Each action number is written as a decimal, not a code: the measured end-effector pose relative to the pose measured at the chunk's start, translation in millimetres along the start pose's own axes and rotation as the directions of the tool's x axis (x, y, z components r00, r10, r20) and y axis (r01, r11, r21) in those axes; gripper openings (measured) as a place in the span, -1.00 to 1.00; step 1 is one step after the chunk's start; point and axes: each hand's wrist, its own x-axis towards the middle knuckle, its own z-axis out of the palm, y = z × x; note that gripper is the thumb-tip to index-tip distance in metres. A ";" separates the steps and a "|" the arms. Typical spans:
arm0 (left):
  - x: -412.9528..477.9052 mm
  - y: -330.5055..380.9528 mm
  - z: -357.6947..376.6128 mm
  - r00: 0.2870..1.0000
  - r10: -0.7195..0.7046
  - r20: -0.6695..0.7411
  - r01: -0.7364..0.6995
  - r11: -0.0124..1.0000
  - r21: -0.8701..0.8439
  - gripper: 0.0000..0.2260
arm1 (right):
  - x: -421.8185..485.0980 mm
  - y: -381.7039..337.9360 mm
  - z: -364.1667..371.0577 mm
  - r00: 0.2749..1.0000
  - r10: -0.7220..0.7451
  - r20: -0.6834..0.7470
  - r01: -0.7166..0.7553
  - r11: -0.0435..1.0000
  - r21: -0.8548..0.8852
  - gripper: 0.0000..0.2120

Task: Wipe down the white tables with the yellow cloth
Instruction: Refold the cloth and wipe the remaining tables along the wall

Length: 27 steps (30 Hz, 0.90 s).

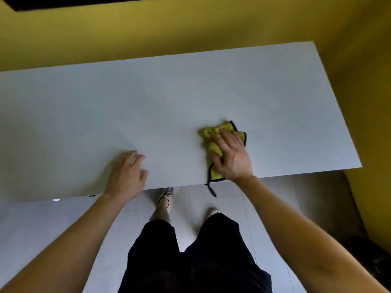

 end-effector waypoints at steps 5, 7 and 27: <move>19.4 96.8 -3.0 0.991 0.132 0.031 -0.133 0.991 0.028 -0.32 | -38.7 132.5 -66.6 0.735 0.613 -0.288 -0.648 0.761 -0.033 -0.36; 19.1 119.5 0.5 0.984 0.130 0.124 -0.142 0.986 0.093 -0.22 | -27.2 82.5 -37.6 0.716 0.628 -0.306 -0.663 0.748 -0.017 -0.36; 175.7 171.6 -72.6 0.870 0.325 0.370 -0.416 0.888 0.197 0.04 | 22.4 77.4 -32.8 0.422 0.770 -0.478 -0.840 0.531 0.114 -0.40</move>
